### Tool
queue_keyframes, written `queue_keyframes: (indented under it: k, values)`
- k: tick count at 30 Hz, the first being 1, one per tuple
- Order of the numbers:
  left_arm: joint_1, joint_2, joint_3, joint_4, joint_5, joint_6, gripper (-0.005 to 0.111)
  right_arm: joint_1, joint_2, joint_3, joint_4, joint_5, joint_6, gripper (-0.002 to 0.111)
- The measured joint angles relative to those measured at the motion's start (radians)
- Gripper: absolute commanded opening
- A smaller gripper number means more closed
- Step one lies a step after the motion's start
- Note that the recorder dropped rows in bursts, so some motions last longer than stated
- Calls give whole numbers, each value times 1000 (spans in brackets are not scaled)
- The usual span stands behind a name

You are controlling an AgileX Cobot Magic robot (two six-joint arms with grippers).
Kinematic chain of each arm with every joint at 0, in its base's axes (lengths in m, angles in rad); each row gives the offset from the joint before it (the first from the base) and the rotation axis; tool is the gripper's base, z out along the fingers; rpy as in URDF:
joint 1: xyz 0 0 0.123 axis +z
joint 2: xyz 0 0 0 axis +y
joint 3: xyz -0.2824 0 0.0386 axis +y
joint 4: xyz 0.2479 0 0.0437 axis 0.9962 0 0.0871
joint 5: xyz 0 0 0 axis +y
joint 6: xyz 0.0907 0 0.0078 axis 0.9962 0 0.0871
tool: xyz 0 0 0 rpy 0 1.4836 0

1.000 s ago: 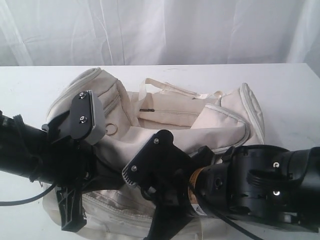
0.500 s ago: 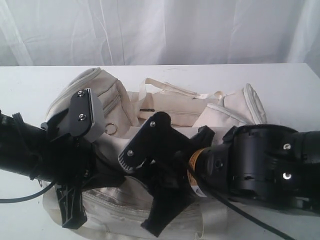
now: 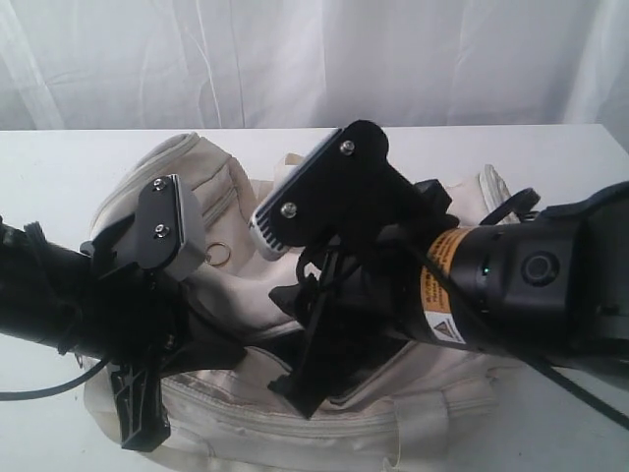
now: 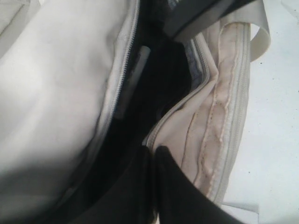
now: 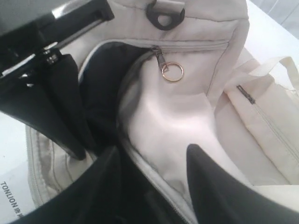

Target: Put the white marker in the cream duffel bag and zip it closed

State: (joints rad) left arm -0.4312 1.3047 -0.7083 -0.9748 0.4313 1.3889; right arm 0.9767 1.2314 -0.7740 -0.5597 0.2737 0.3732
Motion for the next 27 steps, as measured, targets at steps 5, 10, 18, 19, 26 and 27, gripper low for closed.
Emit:
queue_keyframes:
  k: [5,10,18,19,26,27]
  values:
    - [0,0,0,6,0,0,0,0,-16,0,5,-46,0,43]
    - [0,-29,-8,17,-7,2,22,0,6,0,9,-56,0,41]
    - [0,-94,-74,17,-51,-99,60,0,17,0,12,-90,20,38]
    - [0,-97,-73,17,-58,-114,60,0,17,0,12,-90,22,38]
    - [0,-140,-73,28,-282,-165,60,0,17,0,12,-93,26,38]
    - [0,-143,-74,28,-328,-174,60,0,17,0,12,-94,26,38]
